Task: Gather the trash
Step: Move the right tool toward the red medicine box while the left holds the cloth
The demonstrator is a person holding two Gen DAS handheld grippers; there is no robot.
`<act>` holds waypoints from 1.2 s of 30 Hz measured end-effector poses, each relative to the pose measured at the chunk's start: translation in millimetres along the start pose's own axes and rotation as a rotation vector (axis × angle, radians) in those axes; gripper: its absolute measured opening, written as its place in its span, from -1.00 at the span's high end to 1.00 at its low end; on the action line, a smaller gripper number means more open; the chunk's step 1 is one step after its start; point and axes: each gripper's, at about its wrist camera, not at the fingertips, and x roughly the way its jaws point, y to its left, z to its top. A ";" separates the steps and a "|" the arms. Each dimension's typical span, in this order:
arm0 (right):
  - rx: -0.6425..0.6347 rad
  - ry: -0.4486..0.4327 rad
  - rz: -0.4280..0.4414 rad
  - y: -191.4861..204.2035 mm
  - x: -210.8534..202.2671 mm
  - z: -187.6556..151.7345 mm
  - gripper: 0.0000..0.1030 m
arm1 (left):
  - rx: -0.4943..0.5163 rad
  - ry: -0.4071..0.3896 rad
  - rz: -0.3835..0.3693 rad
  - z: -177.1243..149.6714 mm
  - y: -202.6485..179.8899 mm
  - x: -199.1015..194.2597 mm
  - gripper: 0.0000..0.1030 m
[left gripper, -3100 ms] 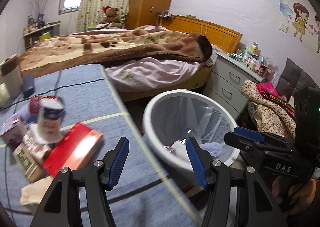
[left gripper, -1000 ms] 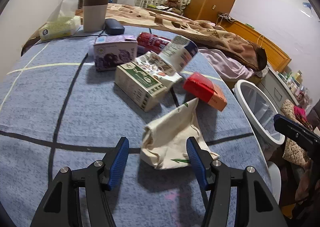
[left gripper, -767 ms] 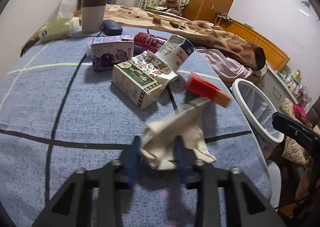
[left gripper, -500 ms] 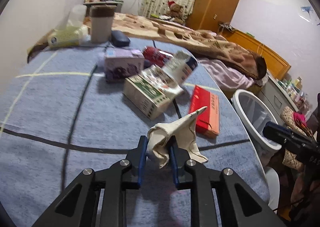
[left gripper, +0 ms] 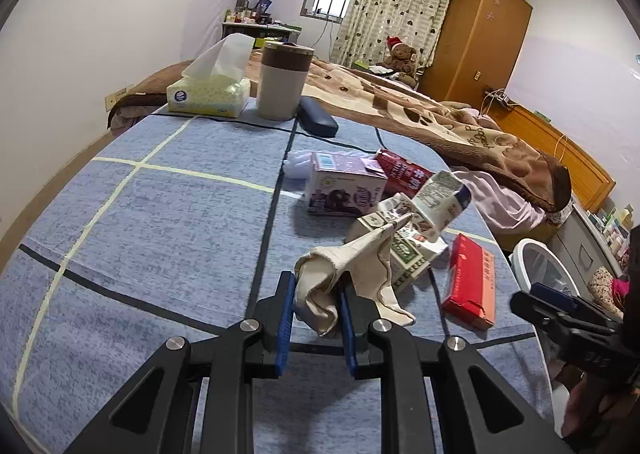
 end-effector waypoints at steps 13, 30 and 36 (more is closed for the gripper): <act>-0.001 0.055 -0.205 16.9 34.1 8.2 -0.41 | -0.035 -0.012 0.007 7.7 29.8 11.3 0.59; 0.148 0.085 -0.192 -28.0 17.5 -10.3 -0.41 | -0.019 0.032 -0.029 3.7 21.2 22.7 0.58; 0.135 0.088 -0.140 -28.6 25.0 -7.2 -0.25 | 0.019 0.042 -0.032 -0.1 9.0 21.7 0.58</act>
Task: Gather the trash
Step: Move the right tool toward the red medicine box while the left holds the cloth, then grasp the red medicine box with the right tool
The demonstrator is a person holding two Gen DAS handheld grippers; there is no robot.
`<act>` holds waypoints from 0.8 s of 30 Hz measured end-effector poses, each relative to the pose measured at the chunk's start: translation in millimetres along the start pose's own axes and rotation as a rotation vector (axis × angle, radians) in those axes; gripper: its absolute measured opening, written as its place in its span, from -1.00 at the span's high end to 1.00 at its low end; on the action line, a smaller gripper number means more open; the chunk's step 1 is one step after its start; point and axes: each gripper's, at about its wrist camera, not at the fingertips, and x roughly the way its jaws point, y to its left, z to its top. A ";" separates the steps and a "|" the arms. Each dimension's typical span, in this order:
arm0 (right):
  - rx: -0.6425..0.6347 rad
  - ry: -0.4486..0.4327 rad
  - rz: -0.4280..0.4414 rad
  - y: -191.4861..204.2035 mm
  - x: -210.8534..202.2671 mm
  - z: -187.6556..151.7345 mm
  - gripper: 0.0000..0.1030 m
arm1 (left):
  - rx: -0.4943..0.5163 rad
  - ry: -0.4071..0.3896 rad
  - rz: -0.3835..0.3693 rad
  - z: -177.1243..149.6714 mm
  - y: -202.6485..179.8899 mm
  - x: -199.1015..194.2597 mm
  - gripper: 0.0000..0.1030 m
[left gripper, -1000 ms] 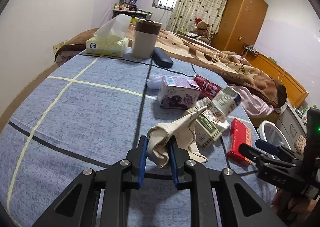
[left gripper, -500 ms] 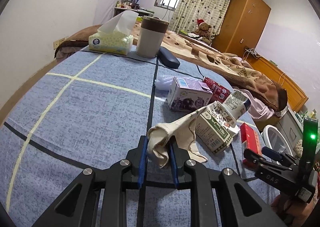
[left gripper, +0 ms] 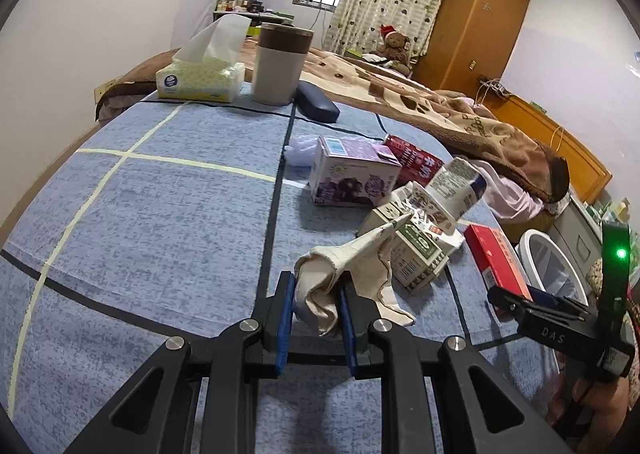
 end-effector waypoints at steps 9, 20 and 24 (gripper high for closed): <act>-0.010 -0.045 0.082 -8.8 -22.4 -13.5 -0.23 | 0.009 0.002 0.021 -5.6 -8.0 -7.8 0.58; -0.005 -0.119 0.136 -18.1 -53.0 -20.1 -0.23 | 0.042 -0.034 -0.009 -8.7 -41.8 -34.0 0.58; -0.004 -0.135 0.139 -20.5 -61.8 -23.3 -0.23 | 0.058 -0.041 -0.028 -8.8 -54.9 -39.6 0.58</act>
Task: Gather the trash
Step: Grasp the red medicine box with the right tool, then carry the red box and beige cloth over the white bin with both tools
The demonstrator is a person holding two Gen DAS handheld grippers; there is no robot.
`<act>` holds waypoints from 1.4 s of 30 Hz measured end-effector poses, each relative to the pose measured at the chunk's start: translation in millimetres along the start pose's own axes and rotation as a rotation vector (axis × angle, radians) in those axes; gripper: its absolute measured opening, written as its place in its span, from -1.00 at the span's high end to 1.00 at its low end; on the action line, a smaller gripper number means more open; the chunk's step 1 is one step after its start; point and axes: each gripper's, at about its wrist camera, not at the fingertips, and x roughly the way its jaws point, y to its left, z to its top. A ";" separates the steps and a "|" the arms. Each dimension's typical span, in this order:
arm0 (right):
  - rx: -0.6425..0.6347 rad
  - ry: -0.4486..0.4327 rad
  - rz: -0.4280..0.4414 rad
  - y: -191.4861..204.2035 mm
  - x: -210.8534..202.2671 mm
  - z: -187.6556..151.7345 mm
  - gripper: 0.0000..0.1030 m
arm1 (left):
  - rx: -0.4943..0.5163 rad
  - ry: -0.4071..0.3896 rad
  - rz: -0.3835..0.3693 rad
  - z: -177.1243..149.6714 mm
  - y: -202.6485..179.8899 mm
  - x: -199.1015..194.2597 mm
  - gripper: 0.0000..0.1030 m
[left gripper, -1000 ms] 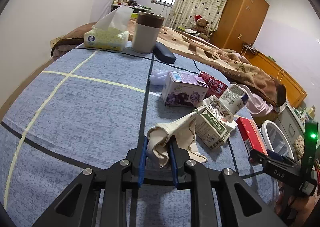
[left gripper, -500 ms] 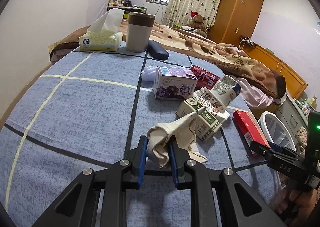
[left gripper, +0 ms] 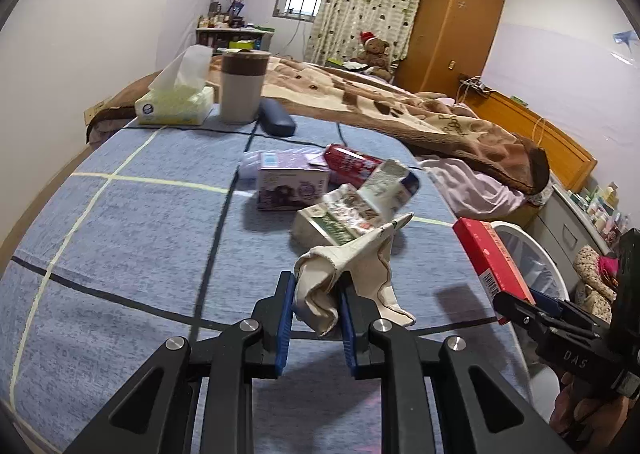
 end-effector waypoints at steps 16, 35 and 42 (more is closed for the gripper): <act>0.077 -0.070 -0.094 -42.8 -30.7 -4.7 -0.23 | 0.120 0.031 -0.109 6.4 -76.8 14.6 0.58; 0.179 -0.092 -0.180 -99.8 -45.6 -13.7 -0.23 | 0.268 0.068 -0.219 12.5 -169.6 46.7 0.58; 0.220 -0.084 -0.206 -119.8 -45.2 -16.5 -0.23 | 0.318 0.081 -0.259 12.2 -204.7 64.0 0.58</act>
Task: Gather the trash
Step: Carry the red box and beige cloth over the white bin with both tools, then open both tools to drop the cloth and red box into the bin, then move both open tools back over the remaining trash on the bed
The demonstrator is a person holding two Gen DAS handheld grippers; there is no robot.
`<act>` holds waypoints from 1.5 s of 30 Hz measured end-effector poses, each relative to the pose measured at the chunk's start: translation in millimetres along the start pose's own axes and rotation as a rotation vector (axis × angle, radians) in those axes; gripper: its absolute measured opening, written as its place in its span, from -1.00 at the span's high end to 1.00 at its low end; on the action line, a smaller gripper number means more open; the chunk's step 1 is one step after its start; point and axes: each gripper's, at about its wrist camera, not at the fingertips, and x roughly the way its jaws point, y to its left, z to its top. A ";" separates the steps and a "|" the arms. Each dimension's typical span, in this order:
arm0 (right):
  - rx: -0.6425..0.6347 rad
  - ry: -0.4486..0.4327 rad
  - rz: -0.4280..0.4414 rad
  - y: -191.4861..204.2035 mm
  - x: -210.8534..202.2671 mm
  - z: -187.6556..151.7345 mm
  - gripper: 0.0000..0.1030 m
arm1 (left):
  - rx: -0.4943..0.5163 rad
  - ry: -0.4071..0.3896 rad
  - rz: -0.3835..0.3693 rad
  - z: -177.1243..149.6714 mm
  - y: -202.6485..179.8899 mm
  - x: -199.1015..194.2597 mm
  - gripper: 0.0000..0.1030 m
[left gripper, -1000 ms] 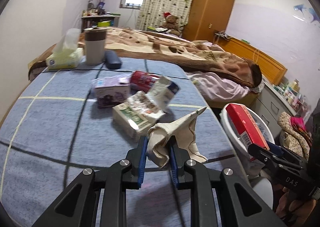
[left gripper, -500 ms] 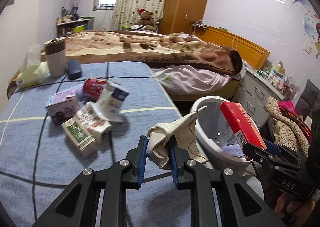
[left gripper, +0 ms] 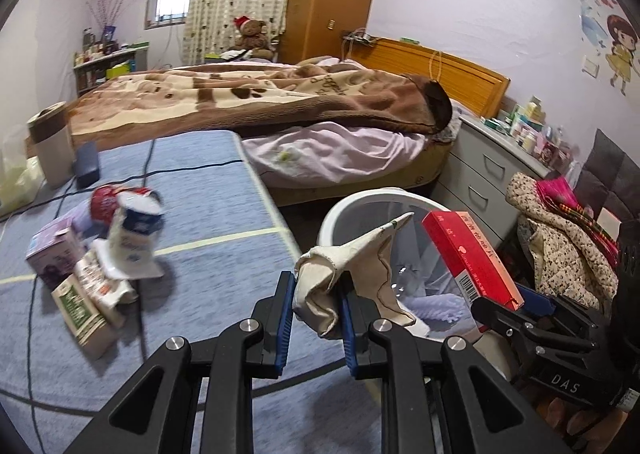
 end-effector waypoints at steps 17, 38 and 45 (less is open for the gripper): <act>0.044 0.069 -0.036 -31.6 16.8 1.6 -0.24 | 0.073 0.103 -0.067 8.6 -40.1 67.4 0.58; 0.020 0.043 -0.010 -22.9 3.1 2.5 -0.24 | 0.050 0.094 -0.074 3.2 -30.1 47.3 0.21; -0.014 0.025 0.018 -7.6 -4.8 1.5 -0.24 | 0.030 0.071 -0.047 -6.7 -20.0 22.9 0.21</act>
